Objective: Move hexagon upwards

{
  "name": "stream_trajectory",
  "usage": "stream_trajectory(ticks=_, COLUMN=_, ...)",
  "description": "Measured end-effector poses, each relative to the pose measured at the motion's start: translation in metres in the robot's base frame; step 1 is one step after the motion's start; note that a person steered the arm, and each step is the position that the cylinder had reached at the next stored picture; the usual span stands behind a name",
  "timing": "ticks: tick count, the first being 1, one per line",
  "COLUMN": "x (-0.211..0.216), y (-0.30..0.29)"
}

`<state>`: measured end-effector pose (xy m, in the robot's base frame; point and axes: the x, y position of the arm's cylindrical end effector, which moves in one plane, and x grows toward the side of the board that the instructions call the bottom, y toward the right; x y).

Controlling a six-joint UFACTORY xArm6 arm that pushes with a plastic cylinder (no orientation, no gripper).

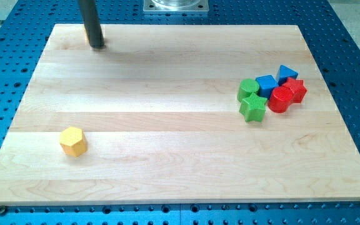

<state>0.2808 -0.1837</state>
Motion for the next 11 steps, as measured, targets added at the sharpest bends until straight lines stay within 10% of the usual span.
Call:
stream_trajectory(ticks=2, x=0.219, y=0.015)
stream_trajectory(ticks=5, x=0.325, y=0.072)
stream_trajectory(ticks=11, x=0.283, y=-0.046)
